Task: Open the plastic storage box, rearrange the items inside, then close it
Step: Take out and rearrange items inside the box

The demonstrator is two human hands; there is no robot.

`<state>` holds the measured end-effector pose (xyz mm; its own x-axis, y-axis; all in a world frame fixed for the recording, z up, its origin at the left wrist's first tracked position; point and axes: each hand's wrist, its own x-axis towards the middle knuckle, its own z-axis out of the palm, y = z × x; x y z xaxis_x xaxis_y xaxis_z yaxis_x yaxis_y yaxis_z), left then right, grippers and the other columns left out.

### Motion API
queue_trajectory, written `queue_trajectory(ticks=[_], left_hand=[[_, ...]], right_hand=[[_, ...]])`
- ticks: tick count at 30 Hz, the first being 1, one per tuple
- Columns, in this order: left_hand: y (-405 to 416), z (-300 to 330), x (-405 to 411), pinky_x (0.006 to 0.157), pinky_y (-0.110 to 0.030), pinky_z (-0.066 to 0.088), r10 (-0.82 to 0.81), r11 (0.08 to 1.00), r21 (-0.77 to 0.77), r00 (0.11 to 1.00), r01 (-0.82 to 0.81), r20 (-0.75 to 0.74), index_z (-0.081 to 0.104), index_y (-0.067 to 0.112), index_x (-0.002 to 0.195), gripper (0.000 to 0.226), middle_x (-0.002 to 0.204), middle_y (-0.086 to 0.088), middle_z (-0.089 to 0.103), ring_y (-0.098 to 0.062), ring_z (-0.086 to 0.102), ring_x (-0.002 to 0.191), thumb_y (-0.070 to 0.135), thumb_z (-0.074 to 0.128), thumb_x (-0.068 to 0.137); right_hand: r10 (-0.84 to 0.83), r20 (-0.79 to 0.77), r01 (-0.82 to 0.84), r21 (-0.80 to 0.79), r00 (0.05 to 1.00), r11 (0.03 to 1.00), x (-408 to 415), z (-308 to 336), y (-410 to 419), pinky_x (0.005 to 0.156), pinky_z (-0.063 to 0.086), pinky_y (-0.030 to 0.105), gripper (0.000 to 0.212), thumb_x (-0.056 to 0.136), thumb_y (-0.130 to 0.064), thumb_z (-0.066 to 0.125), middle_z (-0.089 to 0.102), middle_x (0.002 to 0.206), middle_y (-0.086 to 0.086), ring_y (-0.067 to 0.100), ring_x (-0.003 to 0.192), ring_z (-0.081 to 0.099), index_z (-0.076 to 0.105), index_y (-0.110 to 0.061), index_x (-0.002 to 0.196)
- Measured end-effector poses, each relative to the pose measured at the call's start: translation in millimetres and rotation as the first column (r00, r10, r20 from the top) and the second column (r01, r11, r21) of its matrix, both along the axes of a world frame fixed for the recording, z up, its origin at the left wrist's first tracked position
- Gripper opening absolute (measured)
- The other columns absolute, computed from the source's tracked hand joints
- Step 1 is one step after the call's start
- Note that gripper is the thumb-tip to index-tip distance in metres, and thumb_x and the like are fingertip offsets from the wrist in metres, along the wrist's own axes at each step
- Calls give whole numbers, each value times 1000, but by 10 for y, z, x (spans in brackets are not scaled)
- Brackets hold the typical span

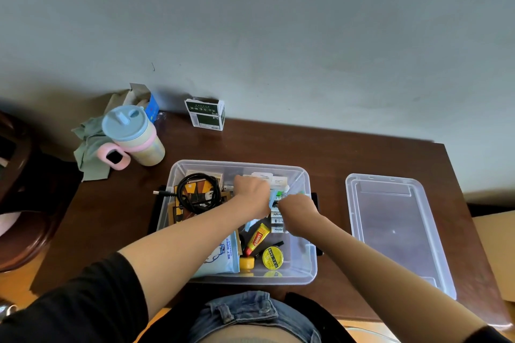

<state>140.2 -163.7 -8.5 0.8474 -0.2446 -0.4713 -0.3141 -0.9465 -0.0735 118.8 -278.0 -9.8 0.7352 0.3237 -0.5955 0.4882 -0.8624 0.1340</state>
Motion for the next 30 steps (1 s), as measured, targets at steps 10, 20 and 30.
queue_trajectory(ticks=[10,20,30], left_hand=[[58,-142,-21,70,-26,36,-19,1000,24,999,18,41,61,19,108,22,111,-2,64,-21,61,102,21,58,86],[105,-199,-16,69,-25,36,3,1000,7,1000,-3,29,61,18,108,19,110,-2,63,-20,60,102,21,56,90],[113,-223,-22,71,-26,36,-19,1000,1,1000,19,5,60,17,110,20,113,-4,63,-22,59,106,23,55,92]], right_hand=[[-35,13,34,62,999,997,-177,-240,54,65,38,30,23,88,-6,55,66,106,8,29,98,63,54,-8,111],[93,-2,-92,-127,996,988,-206,-424,111,69,40,25,23,88,-2,56,65,108,5,22,102,61,61,-9,109],[20,26,-16,-147,999,989,-130,-605,133,84,47,29,33,92,-10,55,51,125,11,25,116,50,56,-8,125]])
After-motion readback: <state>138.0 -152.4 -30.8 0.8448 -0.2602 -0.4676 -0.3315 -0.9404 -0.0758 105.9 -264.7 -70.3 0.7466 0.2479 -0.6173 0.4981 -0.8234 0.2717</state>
